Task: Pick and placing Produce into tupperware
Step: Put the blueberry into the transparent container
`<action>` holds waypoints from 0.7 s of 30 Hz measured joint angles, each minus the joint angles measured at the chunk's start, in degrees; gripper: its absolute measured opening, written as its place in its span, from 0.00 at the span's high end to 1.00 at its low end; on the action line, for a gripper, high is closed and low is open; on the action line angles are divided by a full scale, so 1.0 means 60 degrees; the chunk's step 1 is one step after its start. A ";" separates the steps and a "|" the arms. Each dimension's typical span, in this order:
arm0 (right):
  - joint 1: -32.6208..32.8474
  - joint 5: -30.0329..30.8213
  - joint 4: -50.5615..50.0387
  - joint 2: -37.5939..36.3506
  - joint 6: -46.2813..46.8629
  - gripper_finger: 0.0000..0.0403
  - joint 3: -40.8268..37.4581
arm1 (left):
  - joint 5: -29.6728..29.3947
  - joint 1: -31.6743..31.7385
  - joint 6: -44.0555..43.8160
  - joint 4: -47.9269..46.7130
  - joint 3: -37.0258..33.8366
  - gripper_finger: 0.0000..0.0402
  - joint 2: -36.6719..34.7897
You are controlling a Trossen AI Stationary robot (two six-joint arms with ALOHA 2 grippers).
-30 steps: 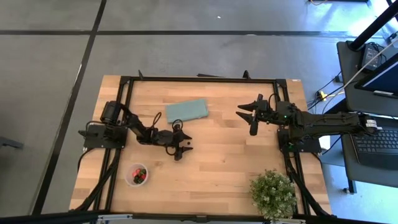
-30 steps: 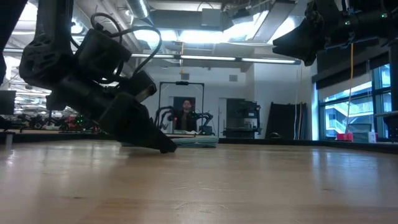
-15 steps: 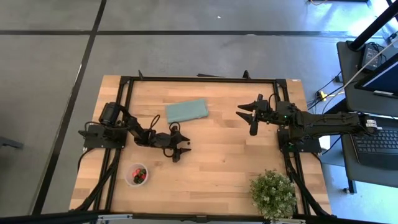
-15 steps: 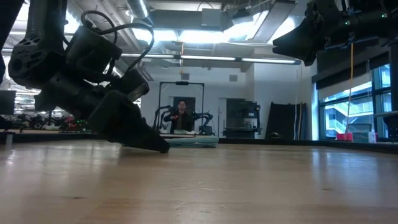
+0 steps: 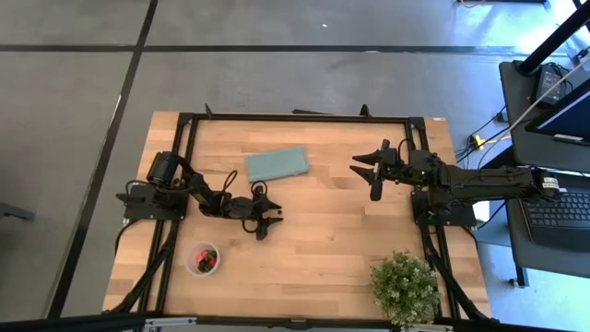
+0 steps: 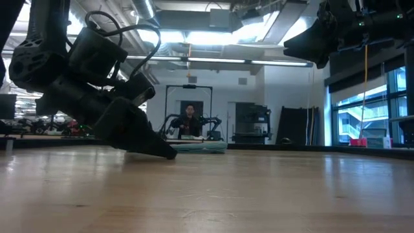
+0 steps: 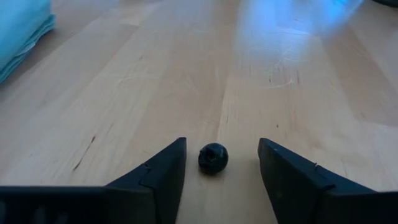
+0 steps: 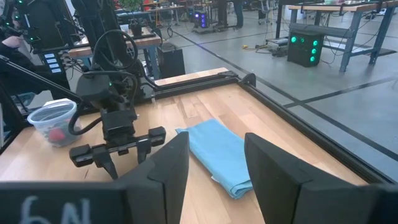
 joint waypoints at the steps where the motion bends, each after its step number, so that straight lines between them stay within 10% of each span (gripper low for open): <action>1: 0.0002 0.0000 0.0003 0.0000 0.0000 0.61 0.0000 | -0.0005 0.0004 -0.0005 0.0000 0.0000 0.53 0.0004; 21: 0.0003 -0.0003 0.0000 0.0000 -0.0025 0.61 0.0000 | -0.0563 0.0004 -0.0024 0.0226 -0.0007 0.83 0.0022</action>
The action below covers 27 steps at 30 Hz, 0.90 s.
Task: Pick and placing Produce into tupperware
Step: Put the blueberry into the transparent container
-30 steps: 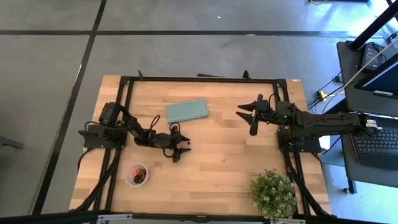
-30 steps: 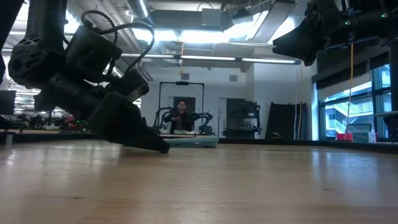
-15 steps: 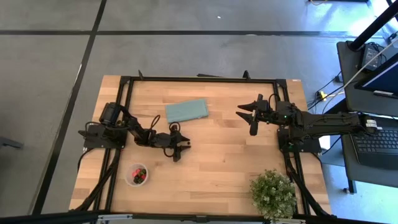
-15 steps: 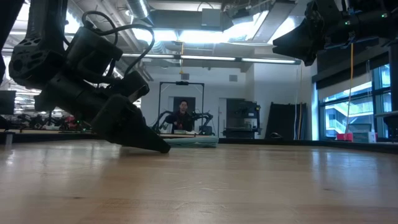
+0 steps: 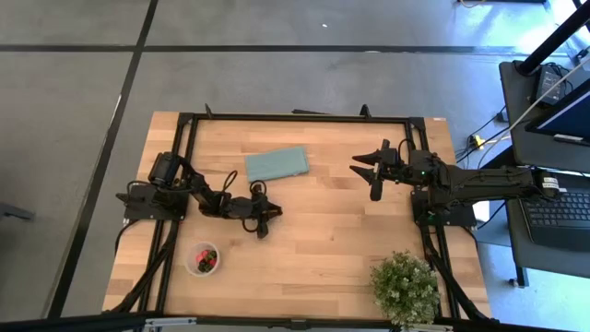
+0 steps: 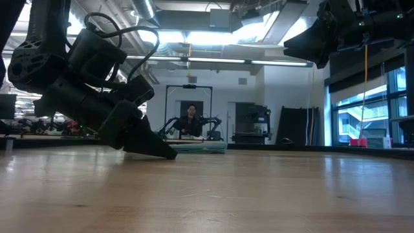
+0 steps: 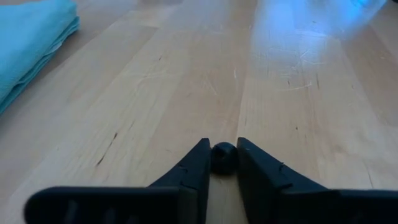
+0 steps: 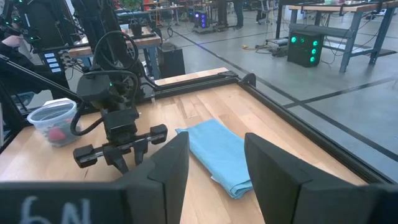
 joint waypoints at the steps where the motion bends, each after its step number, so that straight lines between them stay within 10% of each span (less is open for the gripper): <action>1: -0.0002 0.0002 0.0000 0.0000 -0.0007 0.61 0.0000 | -0.0003 0.0000 0.0009 0.0010 0.0000 0.85 -0.0003; 20: -0.0001 0.0000 0.0000 0.0000 -0.0226 0.61 0.0000 | -0.0181 0.0025 -0.0466 0.0326 -0.0011 0.97 -0.1164; 27: -0.0003 0.0000 0.0000 0.0000 -0.0377 0.61 0.0000 | 0.2020 0.0182 -0.0432 -0.0936 -0.0007 1.00 -0.3653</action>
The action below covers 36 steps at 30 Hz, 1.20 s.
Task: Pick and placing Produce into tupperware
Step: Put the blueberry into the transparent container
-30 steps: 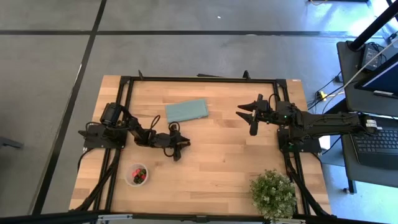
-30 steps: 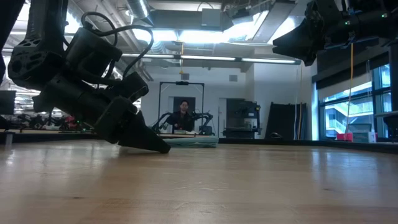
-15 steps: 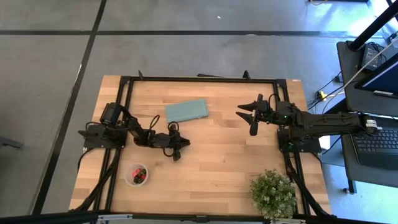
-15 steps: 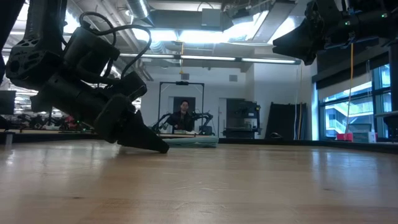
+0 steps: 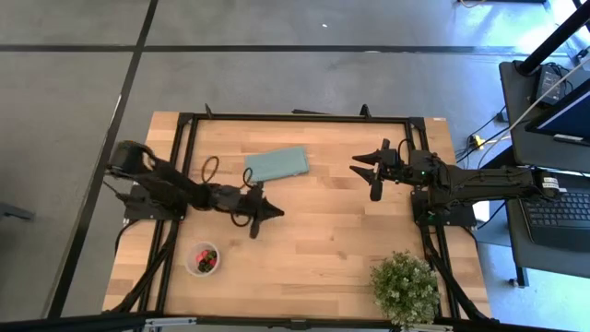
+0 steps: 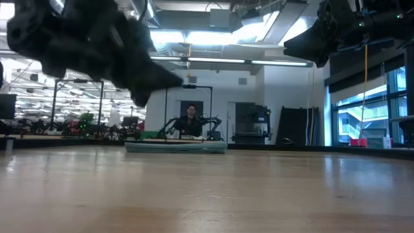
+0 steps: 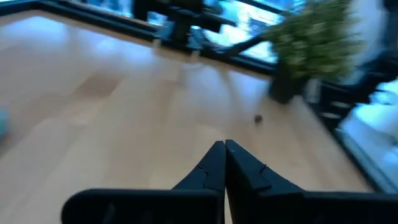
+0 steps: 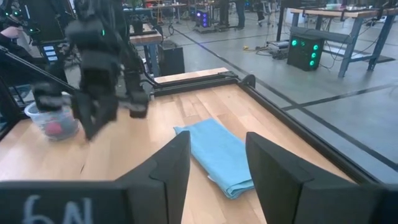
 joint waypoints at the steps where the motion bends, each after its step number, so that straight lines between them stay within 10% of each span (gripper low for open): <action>1: 0.0001 0.0000 0.0000 0.0000 -0.0060 0.61 0.0000 | 0.0280 0.0000 -0.0045 -0.0438 0.0001 1.00 -0.0478; 12: 0.0002 0.0000 0.0000 -0.0004 -0.0330 0.61 0.0000 | -0.0814 0.0478 0.0560 -0.4313 0.0007 0.97 -0.3887; 26: 0.0000 0.0000 0.0007 -0.0004 -0.0348 0.61 0.0000 | -0.0429 0.0947 0.0542 -0.4306 0.0011 0.96 -0.4121; 36: 0.0002 0.0000 0.0007 -0.0004 -0.0270 0.61 0.0000 | 0.0417 0.0947 0.1192 -0.3712 0.0015 0.70 -0.4039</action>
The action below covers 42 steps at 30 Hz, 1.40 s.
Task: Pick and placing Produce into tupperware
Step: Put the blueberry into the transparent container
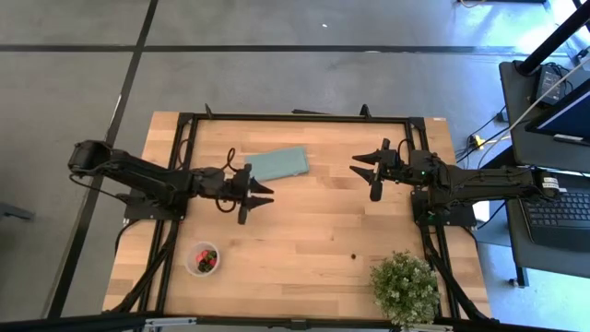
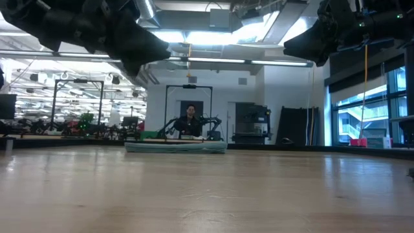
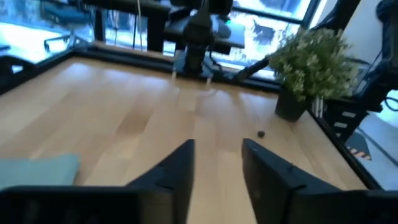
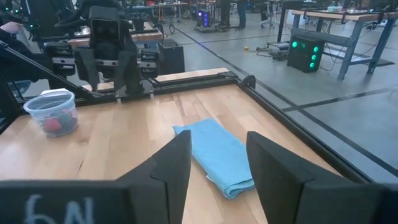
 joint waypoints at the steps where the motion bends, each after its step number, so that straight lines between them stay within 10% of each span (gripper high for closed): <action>1: -0.0002 0.0000 -0.0004 0.0000 0.0073 0.61 0.0000 | 0.0000 0.0000 0.0055 0.0122 0.0003 0.66 0.0020; 11: -0.0002 0.0000 0.0004 0.0000 0.0232 0.61 0.0000 | 0.1195 0.0000 -0.0003 0.0635 0.1091 0.38 0.1839; 21: 0.0002 0.0004 0.0149 0.0004 0.0185 0.61 0.0000 | 0.5625 0.1043 0.1353 0.0868 0.3632 0.36 0.4865; 42: 0.0002 0.0000 -0.0521 0.0000 -0.0314 0.61 0.0000 | 0.4328 -0.0162 0.1774 0.0856 0.9630 0.37 1.0148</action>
